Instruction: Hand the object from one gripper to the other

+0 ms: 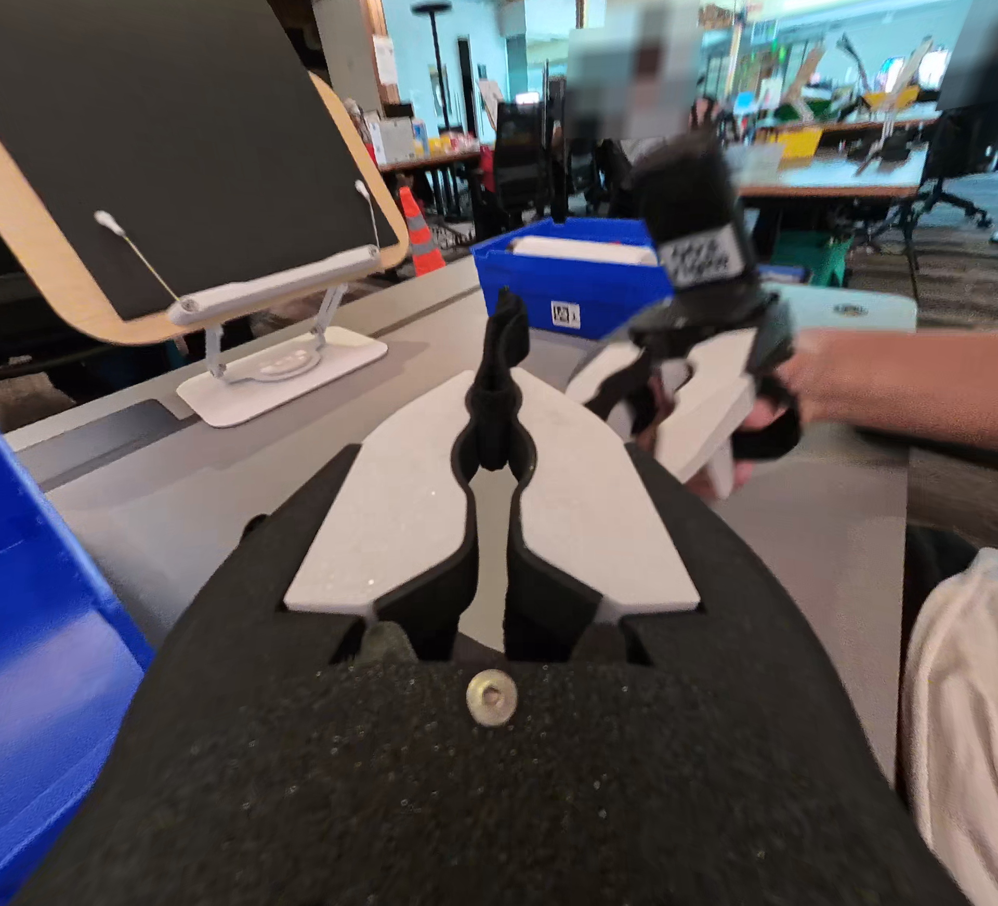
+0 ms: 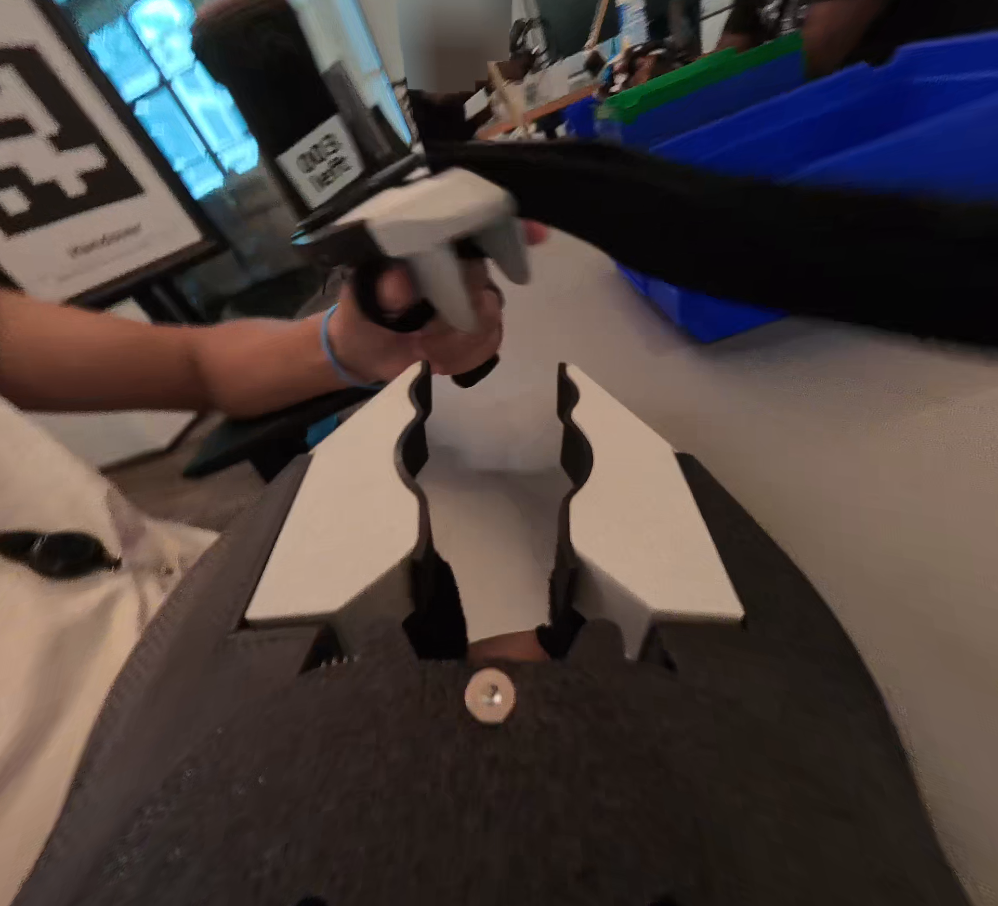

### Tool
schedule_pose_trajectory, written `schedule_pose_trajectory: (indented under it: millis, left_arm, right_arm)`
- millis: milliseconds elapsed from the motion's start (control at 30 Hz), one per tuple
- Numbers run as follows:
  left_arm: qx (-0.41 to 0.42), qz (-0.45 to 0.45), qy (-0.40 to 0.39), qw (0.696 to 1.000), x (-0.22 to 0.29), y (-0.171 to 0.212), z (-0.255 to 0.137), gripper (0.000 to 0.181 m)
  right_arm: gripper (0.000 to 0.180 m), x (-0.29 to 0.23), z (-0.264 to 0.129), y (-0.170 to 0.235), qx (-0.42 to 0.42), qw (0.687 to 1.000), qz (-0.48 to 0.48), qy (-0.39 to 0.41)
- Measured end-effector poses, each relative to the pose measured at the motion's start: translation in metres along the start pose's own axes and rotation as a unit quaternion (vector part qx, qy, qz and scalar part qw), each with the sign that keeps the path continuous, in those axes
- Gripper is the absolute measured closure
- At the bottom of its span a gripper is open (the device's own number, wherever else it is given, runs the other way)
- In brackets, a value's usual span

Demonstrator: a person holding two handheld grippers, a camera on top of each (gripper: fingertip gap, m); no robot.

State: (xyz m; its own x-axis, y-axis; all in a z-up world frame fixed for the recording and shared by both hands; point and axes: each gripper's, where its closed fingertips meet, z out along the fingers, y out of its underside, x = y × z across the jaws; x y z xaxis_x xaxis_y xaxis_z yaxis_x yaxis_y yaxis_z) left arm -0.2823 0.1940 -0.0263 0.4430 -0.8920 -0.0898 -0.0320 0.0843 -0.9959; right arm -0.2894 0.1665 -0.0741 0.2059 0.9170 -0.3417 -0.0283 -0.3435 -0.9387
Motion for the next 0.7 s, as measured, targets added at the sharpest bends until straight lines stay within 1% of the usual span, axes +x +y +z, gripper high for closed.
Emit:
schedule_pose_trajectory:
  millis: [67, 200, 267, 333, 367, 567, 667, 700]
  left_arm:
    - [0.023, -0.024, 0.02, 0.999, 0.005, -0.008, -0.001, 0.176]
    - [0.057, -0.113, 0.072, 0.989, 0.017, -0.018, -0.002, 0.176]
    - [0.074, -0.156, 0.097, 0.98, 0.023, -0.021, -0.002, 0.176]
    - [0.081, -0.188, 0.113, 0.972, 0.026, -0.023, -0.001, 0.176]
    - [0.084, -0.198, 0.121, 0.969, 0.028, -0.023, -0.001, 0.176]
    - [0.068, -0.215, 0.146, 0.963, 0.037, -0.016, 0.002, 0.176]
    - [0.062, -0.225, 0.148, 0.961, 0.037, -0.012, 0.004, 0.176]
    - [0.058, -0.224, 0.15, 0.961, 0.037, -0.01, 0.004, 0.176]
  right_arm:
    - [0.127, 0.003, 0.003, -0.001, 0.017, 0.999, 0.027, -0.01]
    - [0.128, -0.002, -0.01, -0.041, 0.109, 0.994, -0.013, 0.004]
    - [0.134, -0.006, -0.019, -0.058, 0.154, 0.988, -0.015, 0.0]
    - [0.143, -0.012, -0.026, -0.065, 0.175, 0.984, -0.019, -0.016]
    - [0.147, -0.013, -0.028, -0.066, 0.174, 0.984, -0.022, -0.021]
    - [0.149, -0.017, -0.03, -0.068, 0.172, 0.984, -0.02, -0.032]
    - [0.175, -0.014, -0.029, -0.063, 0.147, 0.988, -0.029, -0.022]
    - [0.175, -0.012, -0.029, -0.062, 0.135, 0.99, -0.032, -0.016]
